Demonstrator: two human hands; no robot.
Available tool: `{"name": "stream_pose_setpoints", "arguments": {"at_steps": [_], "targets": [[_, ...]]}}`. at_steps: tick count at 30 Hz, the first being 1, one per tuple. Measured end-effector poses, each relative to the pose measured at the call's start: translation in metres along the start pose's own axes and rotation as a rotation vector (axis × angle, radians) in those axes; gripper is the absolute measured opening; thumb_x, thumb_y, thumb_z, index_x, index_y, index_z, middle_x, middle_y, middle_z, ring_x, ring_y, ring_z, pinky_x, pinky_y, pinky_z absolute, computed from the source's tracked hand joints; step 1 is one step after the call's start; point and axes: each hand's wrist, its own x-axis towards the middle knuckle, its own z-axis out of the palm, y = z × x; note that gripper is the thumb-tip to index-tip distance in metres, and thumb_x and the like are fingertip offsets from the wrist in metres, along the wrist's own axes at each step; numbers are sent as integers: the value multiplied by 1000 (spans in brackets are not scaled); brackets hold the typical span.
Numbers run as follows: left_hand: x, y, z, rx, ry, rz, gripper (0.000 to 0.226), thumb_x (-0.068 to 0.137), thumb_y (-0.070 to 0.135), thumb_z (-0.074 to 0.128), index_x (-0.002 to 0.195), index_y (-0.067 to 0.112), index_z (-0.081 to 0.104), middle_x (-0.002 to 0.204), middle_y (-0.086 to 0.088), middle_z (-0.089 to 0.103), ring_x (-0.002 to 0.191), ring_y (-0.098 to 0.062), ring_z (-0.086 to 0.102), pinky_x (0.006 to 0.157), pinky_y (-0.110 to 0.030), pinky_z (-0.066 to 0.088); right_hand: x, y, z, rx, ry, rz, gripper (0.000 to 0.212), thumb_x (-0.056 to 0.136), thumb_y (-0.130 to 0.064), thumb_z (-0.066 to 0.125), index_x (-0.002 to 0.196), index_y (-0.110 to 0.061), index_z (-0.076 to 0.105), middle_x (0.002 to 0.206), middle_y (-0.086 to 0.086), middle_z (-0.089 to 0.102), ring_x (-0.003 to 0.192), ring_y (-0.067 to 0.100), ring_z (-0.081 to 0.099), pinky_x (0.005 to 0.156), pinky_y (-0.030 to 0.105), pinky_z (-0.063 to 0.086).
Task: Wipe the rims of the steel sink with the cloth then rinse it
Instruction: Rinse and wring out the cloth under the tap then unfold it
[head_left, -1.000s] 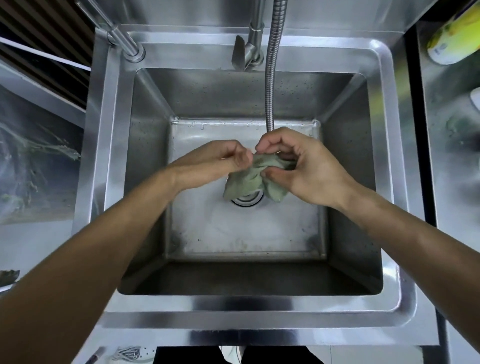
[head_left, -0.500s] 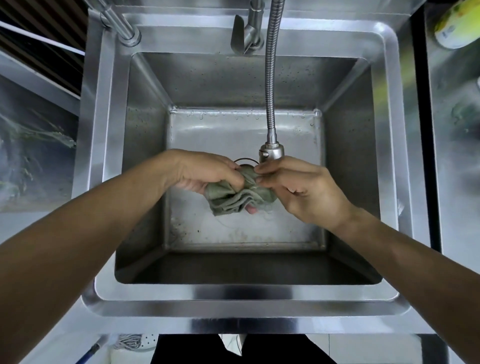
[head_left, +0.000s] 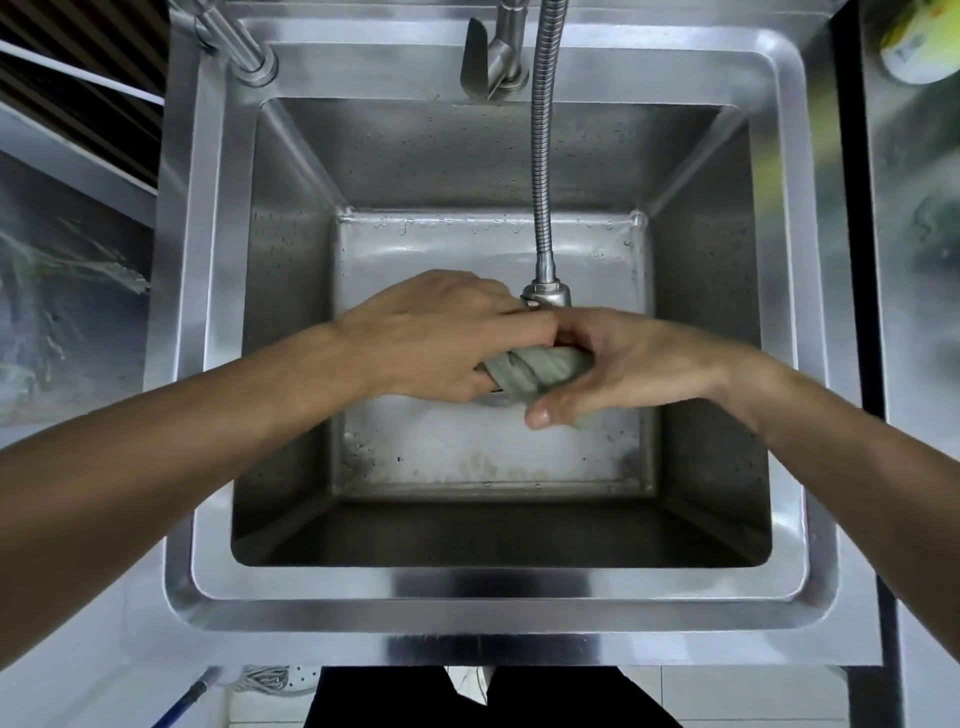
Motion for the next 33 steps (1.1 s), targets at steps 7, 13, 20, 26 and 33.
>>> {"name": "stream_pose_setpoints", "arguments": {"at_steps": [7,13,20,26,33], "targets": [[-11,-17,10,277,-86,4,33,92,35,59,112,11,50,81,-6,64,67,-29,59,64,-37,50,22,-5,21,-15,7,97,15,97,-27,70,84,-23,62,73,-1,69,64,15,68,59,33,56],[-5,-15,22,-421,-593,-580,29,95,45,58,78,22,53,62,5,57,54,-18,53,53,-31,39,34,-2,36,-954,241,-53,30,102,-37,52,127,-21,51,94,0,66,70,24,58,58,33,38],[0,-21,30,-1188,-611,-846,29,92,27,70,71,12,57,56,-6,43,41,-16,36,44,-26,29,40,22,58,-1218,682,-83,35,79,-23,83,97,-9,56,63,3,61,42,22,55,41,23,30],[8,-18,19,-406,-524,-583,16,88,37,75,93,26,64,75,4,69,63,-16,68,57,-32,55,7,0,41,-402,280,113,43,91,-50,69,120,-30,43,99,-13,59,86,9,60,71,29,45],[-7,-12,28,268,180,49,44,75,-6,69,106,14,44,79,-7,63,62,-29,56,45,-28,35,12,22,9,561,-324,127,67,80,-33,86,136,-13,56,129,9,70,119,30,67,88,38,59]]}}
